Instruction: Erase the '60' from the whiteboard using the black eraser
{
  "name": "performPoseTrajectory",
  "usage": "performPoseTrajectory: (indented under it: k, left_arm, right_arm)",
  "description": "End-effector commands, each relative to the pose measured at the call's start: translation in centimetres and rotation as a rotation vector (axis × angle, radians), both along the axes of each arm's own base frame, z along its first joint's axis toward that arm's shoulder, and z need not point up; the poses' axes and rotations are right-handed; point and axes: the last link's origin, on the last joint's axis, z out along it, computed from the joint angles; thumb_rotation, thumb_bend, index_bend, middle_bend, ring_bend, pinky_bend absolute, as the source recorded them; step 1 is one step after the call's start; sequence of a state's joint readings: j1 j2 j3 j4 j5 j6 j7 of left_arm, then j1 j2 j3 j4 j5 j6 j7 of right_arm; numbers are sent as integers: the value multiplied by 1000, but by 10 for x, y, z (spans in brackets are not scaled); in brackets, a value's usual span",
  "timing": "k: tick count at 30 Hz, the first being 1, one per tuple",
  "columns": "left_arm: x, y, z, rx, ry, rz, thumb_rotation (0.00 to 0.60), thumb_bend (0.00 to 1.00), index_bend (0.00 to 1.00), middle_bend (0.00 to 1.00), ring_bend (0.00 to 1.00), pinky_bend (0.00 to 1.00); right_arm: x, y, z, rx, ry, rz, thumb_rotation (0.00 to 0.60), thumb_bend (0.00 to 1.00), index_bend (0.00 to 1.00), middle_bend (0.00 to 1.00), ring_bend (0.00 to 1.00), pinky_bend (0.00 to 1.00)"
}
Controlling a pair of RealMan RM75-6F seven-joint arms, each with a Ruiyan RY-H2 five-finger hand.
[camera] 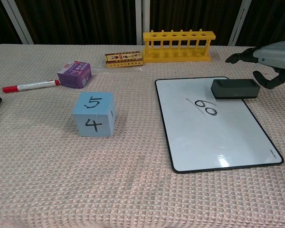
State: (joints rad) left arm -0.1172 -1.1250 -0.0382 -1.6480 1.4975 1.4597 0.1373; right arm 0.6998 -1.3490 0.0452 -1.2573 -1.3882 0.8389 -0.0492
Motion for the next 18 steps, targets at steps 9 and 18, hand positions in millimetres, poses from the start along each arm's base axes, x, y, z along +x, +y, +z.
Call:
performPoseTrajectory:
  k: [9, 18]
  left_arm:
    - [-5, -2, 2, 4, -7, 10, 453, 128, 84, 58, 97, 200]
    - [-10, -2, 8, 9, -7, 17, 451, 128, 84, 58, 97, 199]
  right_arm:
    - [16, 0, -14, 41, 37, -69, 600, 58, 0, 61, 0, 0]
    - [27, -6, -23, 22, 28, -83, 600, 60, 3, 164, 68, 118]
